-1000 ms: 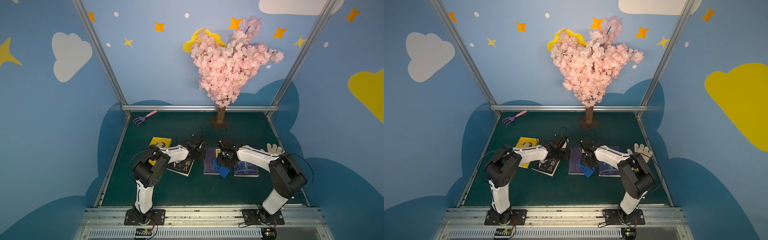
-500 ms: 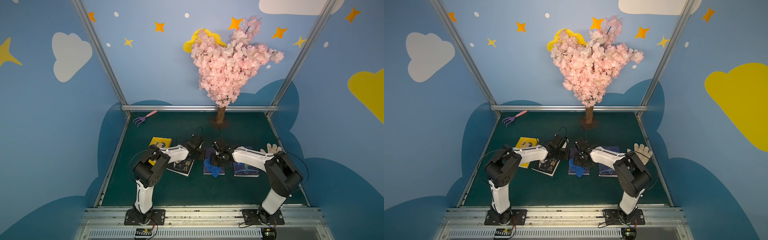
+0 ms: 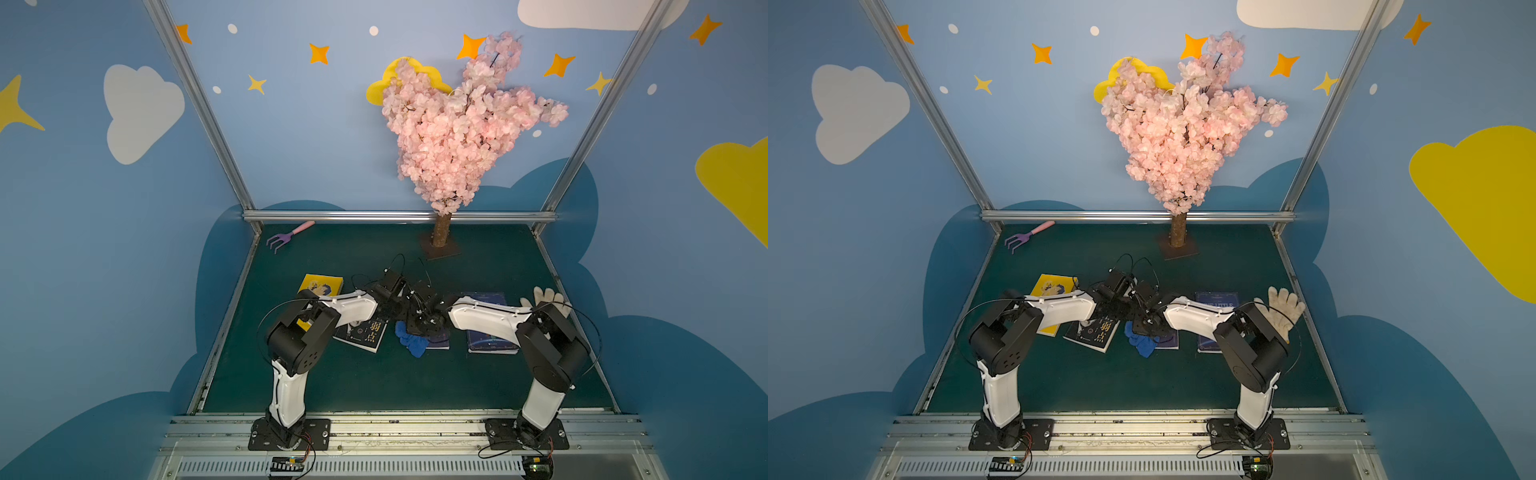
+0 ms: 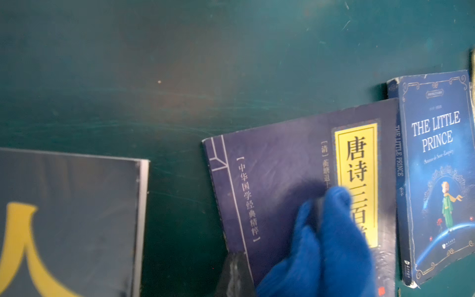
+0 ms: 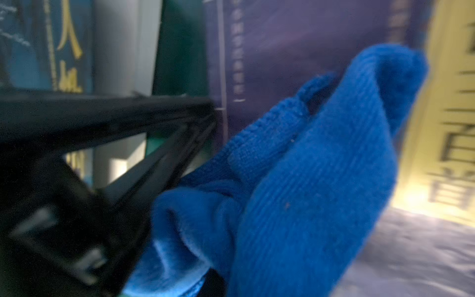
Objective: Wipe the cover of the book
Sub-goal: Wipe the dirt from the cover of the book.
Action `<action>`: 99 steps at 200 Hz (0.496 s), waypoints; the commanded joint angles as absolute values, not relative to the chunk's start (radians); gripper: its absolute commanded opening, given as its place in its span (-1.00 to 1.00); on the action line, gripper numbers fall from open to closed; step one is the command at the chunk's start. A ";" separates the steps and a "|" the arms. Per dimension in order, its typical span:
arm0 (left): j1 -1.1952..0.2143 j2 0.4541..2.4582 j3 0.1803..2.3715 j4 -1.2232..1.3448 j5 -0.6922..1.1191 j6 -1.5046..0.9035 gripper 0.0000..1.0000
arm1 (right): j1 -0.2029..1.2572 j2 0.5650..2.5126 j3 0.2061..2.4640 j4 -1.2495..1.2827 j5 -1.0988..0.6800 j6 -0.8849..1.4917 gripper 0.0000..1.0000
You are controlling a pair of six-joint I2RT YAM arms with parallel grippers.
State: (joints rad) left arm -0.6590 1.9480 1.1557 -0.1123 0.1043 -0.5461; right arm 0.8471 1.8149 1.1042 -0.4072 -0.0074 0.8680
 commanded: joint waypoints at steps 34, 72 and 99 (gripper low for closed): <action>-0.666 1.973 1.117 -0.209 0.105 -0.537 -0.94 | 0.749 1.802 0.869 -0.494 -0.097 0.890 -1.00; -0.666 1.989 1.123 -0.207 0.118 -0.538 -0.94 | 0.663 1.654 0.759 -0.523 -0.072 0.862 -1.00; -0.666 1.980 1.122 -0.210 0.112 -0.535 -0.94 | 0.584 1.623 0.745 -0.539 -0.058 0.812 -1.00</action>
